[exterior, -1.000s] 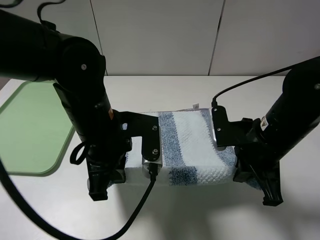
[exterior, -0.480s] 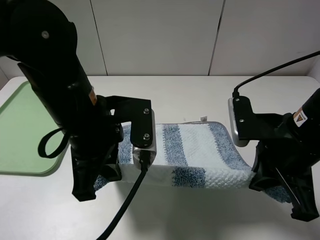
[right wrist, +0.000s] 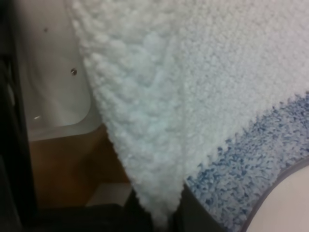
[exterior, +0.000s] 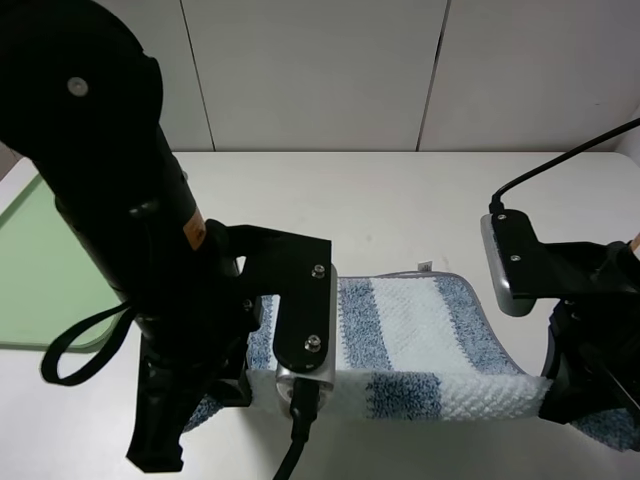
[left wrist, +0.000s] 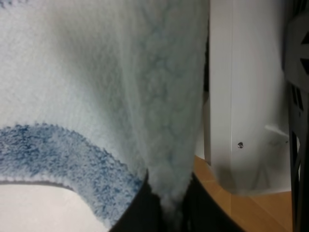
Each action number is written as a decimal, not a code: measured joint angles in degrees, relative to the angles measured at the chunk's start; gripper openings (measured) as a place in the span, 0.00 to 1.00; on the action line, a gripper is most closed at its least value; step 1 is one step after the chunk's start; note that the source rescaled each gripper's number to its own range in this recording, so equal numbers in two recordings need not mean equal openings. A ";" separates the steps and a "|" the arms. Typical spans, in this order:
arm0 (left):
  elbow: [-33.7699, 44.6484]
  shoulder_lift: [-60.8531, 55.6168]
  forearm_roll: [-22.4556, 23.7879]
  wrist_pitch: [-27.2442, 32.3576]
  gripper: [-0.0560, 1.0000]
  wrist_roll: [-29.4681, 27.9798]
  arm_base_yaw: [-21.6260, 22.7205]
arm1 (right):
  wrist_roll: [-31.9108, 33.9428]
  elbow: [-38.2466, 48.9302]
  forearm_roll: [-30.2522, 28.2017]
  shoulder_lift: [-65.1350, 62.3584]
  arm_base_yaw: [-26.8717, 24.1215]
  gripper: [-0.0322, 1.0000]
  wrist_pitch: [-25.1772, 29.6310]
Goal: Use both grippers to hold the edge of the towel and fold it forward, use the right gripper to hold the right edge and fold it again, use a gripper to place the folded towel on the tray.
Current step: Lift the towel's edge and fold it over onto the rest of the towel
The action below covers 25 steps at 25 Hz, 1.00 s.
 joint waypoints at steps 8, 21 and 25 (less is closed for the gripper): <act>0.00 0.00 10.99 -4.57 0.05 -4.47 0.00 | 0.05 -2.51 -2.44 -0.05 0.00 0.03 -5.66; 0.00 6.30 16.43 -14.44 0.05 -6.52 3.32 | 0.05 -2.68 -10.00 3.40 0.00 0.03 -16.38; 0.00 7.75 16.86 -16.90 0.05 -7.33 4.02 | 0.05 -2.68 -12.06 4.67 0.00 0.03 -19.44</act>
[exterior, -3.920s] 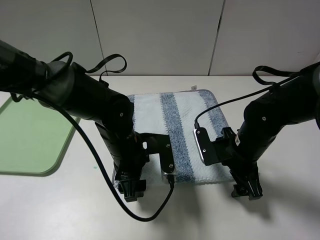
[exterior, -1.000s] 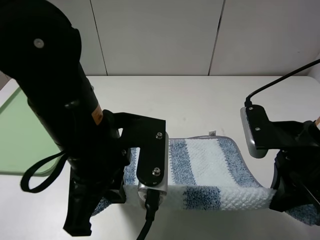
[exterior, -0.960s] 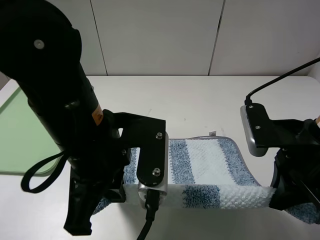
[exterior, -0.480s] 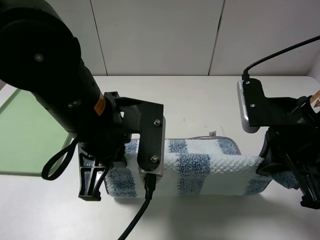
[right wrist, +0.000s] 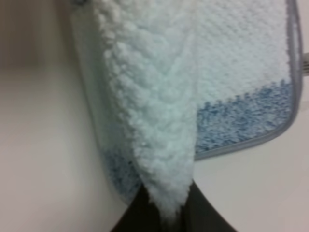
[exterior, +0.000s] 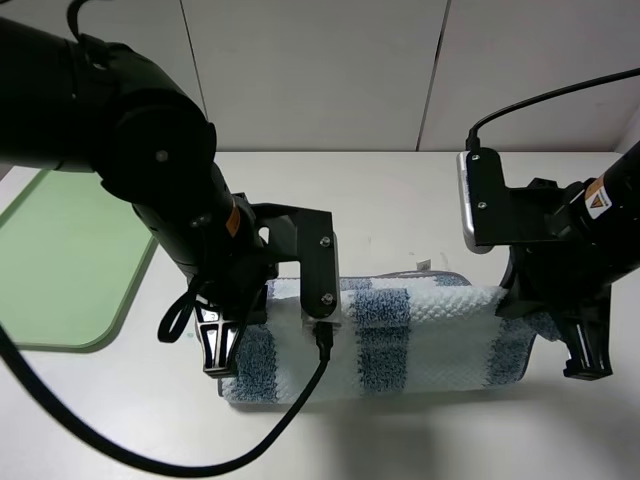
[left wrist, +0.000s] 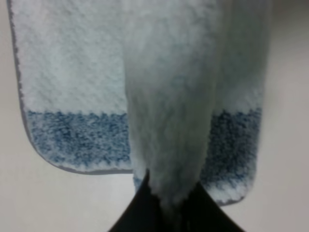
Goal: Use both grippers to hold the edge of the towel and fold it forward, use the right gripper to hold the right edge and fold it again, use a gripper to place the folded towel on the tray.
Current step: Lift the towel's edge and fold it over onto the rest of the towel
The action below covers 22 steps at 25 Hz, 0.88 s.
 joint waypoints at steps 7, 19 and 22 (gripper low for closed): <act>0.00 1.66 1.43 -3.62 0.05 -0.31 1.47 | 0.00 0.00 -1.63 3.00 0.00 0.03 -3.97; 0.00 5.24 1.81 -9.20 0.05 -1.18 4.72 | 0.00 0.00 -3.21 8.10 0.00 0.03 -11.04; 0.00 5.30 1.93 -11.15 0.05 -1.62 5.62 | 0.00 -0.05 -3.62 9.59 0.00 0.03 -12.27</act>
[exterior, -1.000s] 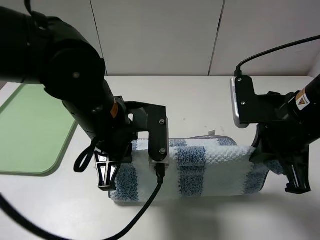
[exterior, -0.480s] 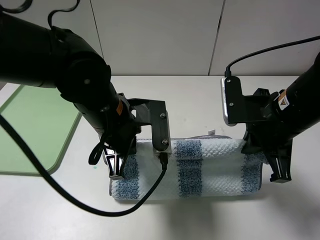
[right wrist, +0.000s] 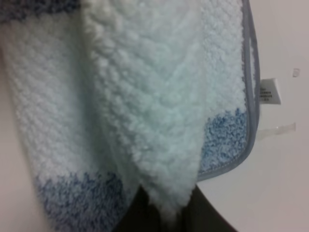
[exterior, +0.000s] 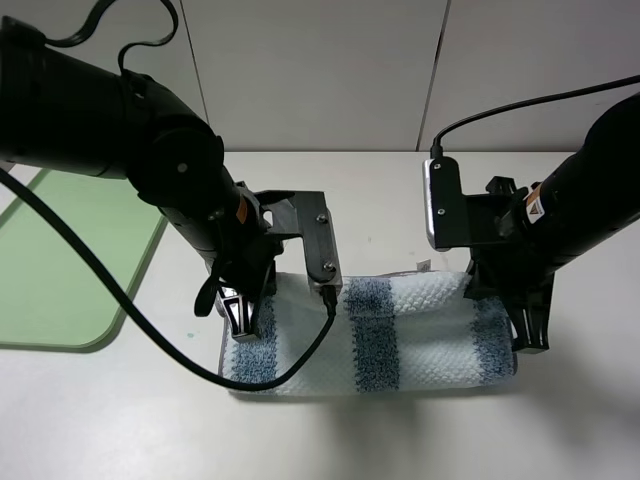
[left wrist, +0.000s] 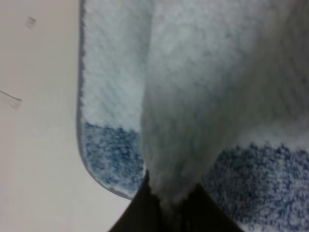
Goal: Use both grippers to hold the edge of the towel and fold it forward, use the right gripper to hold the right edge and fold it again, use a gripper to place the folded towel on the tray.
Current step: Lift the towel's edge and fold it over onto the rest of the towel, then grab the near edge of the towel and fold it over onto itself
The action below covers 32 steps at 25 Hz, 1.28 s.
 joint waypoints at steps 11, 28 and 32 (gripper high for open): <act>0.00 0.00 0.24 -4.53 0.31 -0.20 1.01 | 0.62 -0.18 -4.51 0.42 0.00 0.33 -4.76; 1.71 -0.69 0.03 -4.04 1.00 -1.94 1.01 | 11.24 -0.18 -8.99 0.36 0.00 1.00 -7.10; 1.71 -6.51 0.03 1.56 1.00 -5.54 1.01 | 18.31 -0.18 -8.36 -0.73 0.00 1.00 -4.90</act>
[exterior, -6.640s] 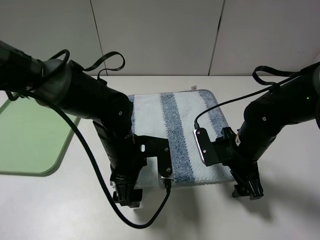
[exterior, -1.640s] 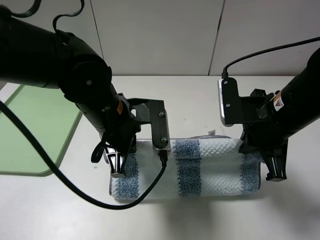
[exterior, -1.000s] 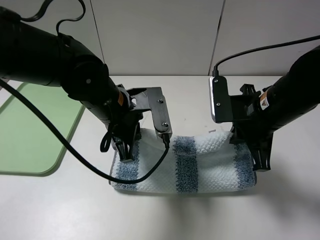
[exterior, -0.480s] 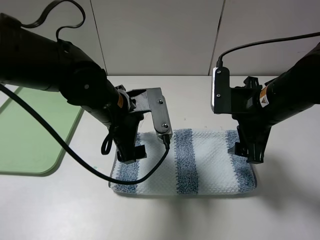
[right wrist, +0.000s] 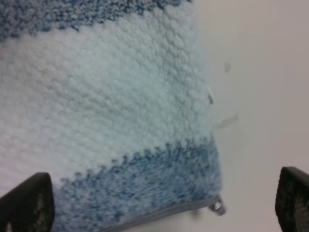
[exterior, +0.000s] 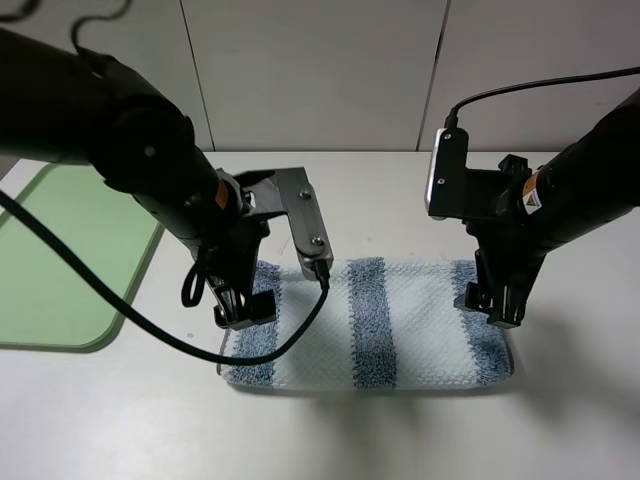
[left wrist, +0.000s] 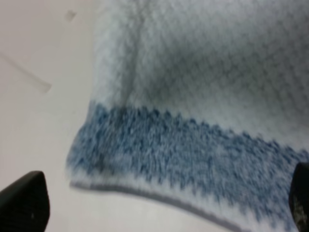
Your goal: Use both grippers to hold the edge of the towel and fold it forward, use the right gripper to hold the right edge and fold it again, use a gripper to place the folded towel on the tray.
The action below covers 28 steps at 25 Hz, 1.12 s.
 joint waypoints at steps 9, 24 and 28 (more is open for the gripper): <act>-0.17 -25.65 -0.05 9.59 1.00 -15.15 0.00 | 16.94 -0.09 6.92 -4.66 0.00 1.00 10.68; 14.66 -69.54 -0.29 32.03 0.99 -27.45 0.00 | 18.74 -0.16 12.07 -6.92 0.00 1.00 14.08; 18.76 -80.10 -0.41 34.54 0.99 -32.31 0.00 | 18.74 -0.16 12.07 -6.92 0.00 1.00 14.03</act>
